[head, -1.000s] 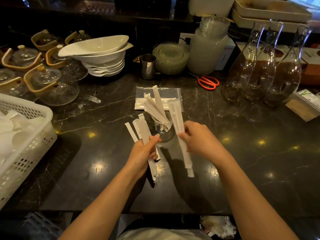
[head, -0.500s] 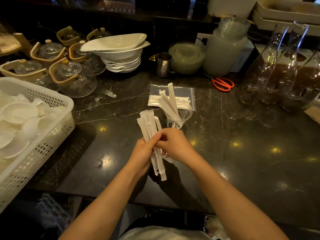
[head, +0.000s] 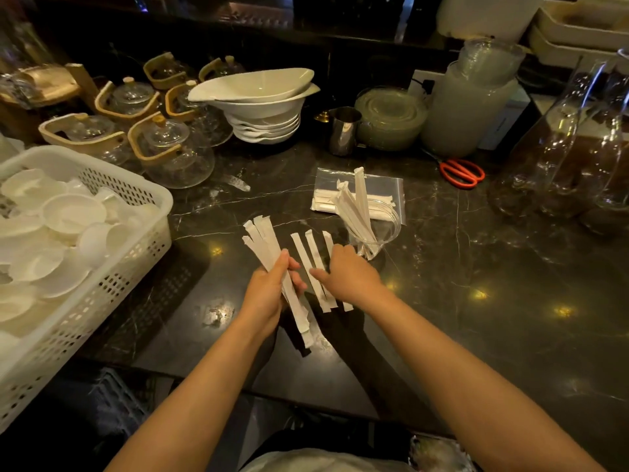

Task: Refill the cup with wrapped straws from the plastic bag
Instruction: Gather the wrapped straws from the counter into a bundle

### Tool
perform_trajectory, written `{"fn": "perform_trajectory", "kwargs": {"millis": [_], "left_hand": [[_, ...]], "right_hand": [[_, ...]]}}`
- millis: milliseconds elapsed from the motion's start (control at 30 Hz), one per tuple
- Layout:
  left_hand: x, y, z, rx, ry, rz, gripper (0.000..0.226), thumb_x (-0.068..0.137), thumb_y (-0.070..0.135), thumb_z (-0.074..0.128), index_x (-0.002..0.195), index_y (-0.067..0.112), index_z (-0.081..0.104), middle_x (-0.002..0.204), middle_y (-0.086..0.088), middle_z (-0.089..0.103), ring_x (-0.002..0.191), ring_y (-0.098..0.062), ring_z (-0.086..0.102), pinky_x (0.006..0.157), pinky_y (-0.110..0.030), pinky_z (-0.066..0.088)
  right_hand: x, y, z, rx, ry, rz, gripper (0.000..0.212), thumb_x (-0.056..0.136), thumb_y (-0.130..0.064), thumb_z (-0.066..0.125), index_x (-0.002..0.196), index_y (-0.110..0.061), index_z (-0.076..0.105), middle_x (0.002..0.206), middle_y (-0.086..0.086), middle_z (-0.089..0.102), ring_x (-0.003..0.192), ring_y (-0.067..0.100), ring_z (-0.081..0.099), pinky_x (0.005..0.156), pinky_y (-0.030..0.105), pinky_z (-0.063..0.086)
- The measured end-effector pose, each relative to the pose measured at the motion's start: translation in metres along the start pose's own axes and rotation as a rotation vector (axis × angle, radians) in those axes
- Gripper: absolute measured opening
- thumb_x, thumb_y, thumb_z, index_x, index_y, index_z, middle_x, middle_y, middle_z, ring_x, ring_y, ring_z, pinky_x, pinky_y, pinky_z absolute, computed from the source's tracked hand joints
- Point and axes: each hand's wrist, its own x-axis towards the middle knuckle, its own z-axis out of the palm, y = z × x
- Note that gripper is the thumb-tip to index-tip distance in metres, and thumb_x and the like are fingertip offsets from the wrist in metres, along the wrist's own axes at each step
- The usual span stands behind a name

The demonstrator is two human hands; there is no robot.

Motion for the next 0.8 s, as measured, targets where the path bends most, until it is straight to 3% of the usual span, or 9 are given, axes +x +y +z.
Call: {"fn": "perform_trajectory", "kwargs": {"millis": [133,300,433,567,800], "left_hand": [[0.000,0.002,-0.002,-0.001,-0.020,0.006,0.035,0.092,0.032,0.038,0.065,0.015,0.049,0.039,0.008,0.041,0.040,-0.006,0.041,0.058,-0.026,0.037],[0.003,0.003,-0.007,-0.020,-0.043,-0.012,0.034,0.092,0.032,0.038,0.064,0.015,0.046,0.042,0.008,0.035,0.040,-0.005,0.034,0.056,-0.024,0.032],[0.006,0.003,-0.009,-0.037,-0.062,0.000,0.035,0.093,0.030,0.037,0.062,0.015,0.044,0.038,0.010,0.035,0.038,-0.003,0.033,0.054,-0.024,0.030],[0.009,0.002,-0.007,-0.052,-0.055,0.002,0.034,0.092,0.030,0.039,0.062,0.015,0.044,0.038,0.010,0.034,0.036,-0.003,0.032,0.053,-0.023,0.030],[0.017,-0.001,-0.008,-0.023,-0.095,-0.016,0.034,0.091,0.032,0.040,0.062,0.016,0.046,0.036,0.009,0.036,0.037,-0.003,0.034,0.052,-0.022,0.033]], "right_hand": [[0.010,-0.003,0.023,-0.128,0.009,0.068,0.069,0.082,-0.051,0.054,0.127,-0.002,0.035,0.130,0.017,0.042,0.118,0.033,0.046,0.090,0.041,0.044],[0.019,-0.006,0.027,-0.057,-0.020,0.152,0.077,0.076,-0.047,0.064,0.128,0.000,0.032,0.131,0.019,0.038,0.115,0.035,0.051,0.089,0.041,0.046],[0.025,-0.008,0.024,0.037,-0.079,0.205,0.066,0.079,-0.034,0.065,0.126,0.000,0.033,0.132,0.021,0.039,0.114,0.035,0.051,0.091,0.041,0.045],[0.029,-0.009,0.023,0.065,-0.074,0.215,0.038,0.090,-0.013,0.050,0.122,0.002,0.038,0.131,0.023,0.045,0.117,0.037,0.050,0.093,0.042,0.043],[0.022,-0.009,0.016,-0.178,-0.097,0.070,0.028,0.088,-0.001,0.045,0.114,0.003,0.053,0.119,0.019,0.059,0.110,0.035,0.056,0.084,0.039,0.047]]}}
